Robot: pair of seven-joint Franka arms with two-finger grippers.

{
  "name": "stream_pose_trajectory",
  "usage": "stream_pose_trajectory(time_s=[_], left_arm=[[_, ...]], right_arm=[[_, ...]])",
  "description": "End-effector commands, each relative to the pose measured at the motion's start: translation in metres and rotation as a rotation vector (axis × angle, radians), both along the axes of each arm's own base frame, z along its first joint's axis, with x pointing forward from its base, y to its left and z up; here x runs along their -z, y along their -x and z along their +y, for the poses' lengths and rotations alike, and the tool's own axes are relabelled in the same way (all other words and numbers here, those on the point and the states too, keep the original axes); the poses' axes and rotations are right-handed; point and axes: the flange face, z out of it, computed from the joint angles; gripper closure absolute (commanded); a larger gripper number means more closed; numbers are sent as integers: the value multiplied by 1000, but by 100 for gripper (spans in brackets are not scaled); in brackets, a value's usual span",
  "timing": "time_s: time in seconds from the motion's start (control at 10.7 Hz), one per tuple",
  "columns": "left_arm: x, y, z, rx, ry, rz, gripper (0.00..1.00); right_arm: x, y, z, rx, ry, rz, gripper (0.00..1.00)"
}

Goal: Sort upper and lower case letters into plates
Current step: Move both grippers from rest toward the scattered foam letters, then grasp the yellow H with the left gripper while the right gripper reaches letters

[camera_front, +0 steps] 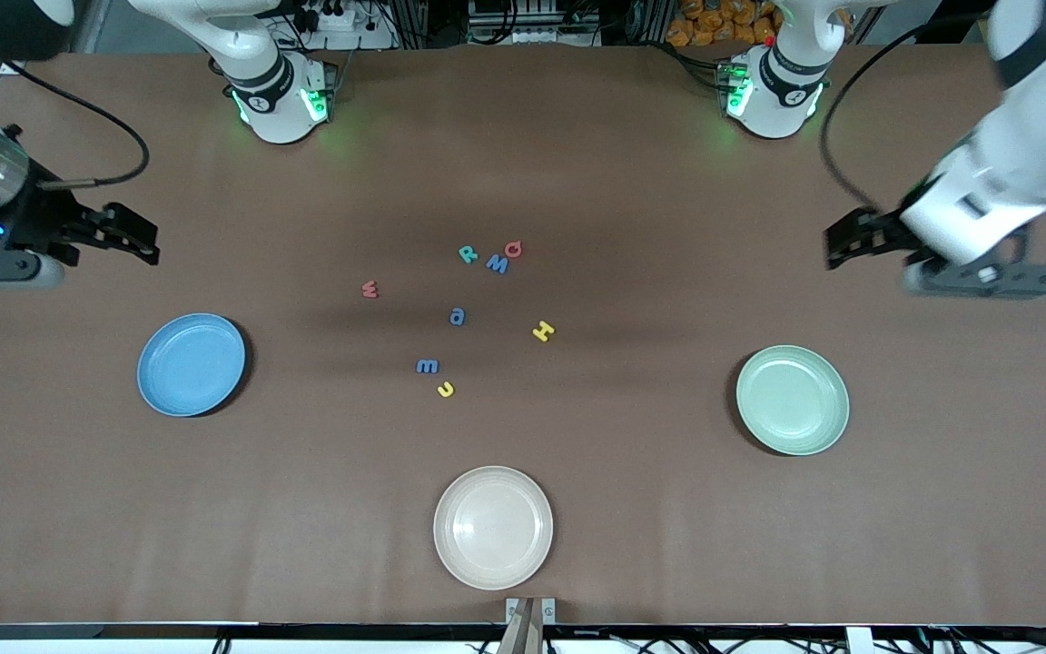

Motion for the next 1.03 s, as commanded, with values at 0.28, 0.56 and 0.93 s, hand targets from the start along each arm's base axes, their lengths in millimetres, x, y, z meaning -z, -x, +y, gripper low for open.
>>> stream_pose_trajectory(time_s=[0.28,0.56,0.93], left_arm=[[122,-2,-166,-324,13,79,0],[212,12,-249,-475,-28,44,0],[318,22,-312,-643,-57,-6,0]], right_arm=[[99,-45,96,-24,3,46,0],[167,-75,170,-156,7,40,0],[256,-67,285,-355,13,-4,0]])
